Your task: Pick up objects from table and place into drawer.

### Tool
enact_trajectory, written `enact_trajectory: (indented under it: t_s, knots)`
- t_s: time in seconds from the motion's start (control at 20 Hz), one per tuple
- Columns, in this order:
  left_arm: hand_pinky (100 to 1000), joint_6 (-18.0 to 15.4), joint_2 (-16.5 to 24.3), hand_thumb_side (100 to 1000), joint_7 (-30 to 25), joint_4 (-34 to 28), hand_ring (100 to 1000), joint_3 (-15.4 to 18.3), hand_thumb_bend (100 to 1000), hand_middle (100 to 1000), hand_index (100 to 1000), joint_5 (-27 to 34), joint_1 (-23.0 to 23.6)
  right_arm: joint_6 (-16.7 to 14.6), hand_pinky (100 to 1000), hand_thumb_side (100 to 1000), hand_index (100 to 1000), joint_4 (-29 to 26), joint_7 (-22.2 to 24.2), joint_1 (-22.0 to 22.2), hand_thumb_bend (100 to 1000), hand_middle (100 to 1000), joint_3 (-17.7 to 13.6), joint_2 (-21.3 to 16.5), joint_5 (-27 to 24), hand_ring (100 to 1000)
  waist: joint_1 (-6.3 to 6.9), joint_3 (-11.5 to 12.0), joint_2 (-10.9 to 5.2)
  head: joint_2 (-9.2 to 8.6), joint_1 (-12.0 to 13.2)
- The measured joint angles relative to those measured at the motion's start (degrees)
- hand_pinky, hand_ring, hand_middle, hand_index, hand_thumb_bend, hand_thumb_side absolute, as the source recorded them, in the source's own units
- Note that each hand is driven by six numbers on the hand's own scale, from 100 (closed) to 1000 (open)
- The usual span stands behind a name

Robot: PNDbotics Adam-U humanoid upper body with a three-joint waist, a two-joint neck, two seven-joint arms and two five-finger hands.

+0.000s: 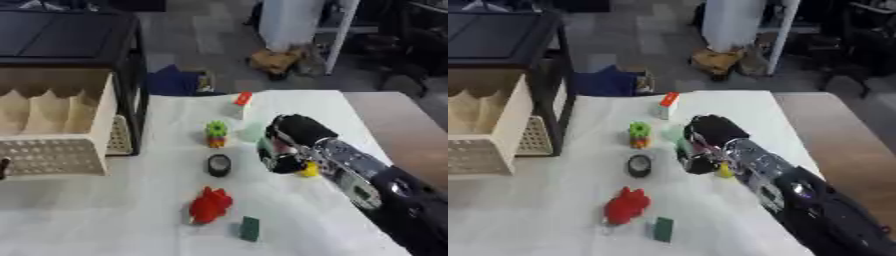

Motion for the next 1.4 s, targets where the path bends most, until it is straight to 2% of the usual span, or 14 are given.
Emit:
enact_trajectory:
  t_s: [0.05,0.15,0.65,1.05,1.4]
  knots:
    - [599,0.0,0.0,1000,0.0,0.0,545,0.0,100,655,881,0.1,0.0,0.2,287,439,429,-0.7,-0.2,-0.2,100,470,0.0,-0.1,-0.1,502,0.00,0.0,-0.11,-0.01,0.0]
    - [599,0.0,0.0,1000,0.0,0.0,545,0.0,100,655,882,0.2,0.0,0.5,288,398,421,-2.0,-0.6,-0.5,100,470,-0.1,-0.1,-0.4,500,0.00,0.0,-0.18,-0.05,0.0]
    - [598,-0.1,0.0,1000,0.1,0.0,548,0.0,100,655,882,1.1,0.0,2.2,270,383,356,-6.8,-2.3,-4.8,100,456,-0.7,-0.5,-1.6,476,-0.32,0.3,-0.94,-0.29,0.0]
    - [598,0.2,0.0,1000,0.5,0.0,551,0.1,100,654,881,1.7,0.2,4.2,255,353,311,-8.9,-4.4,-9.6,100,443,-0.9,-0.5,-3.8,457,-1.36,1.2,-1.94,0.24,-0.3]
    - [600,0.7,-0.1,1000,1.2,0.0,554,0.6,100,654,880,2.2,0.7,6.1,250,330,306,-9.2,-6.6,-13.7,100,438,-1.3,-0.2,-7.0,449,-2.16,2.9,-3.07,0.33,-1.2]
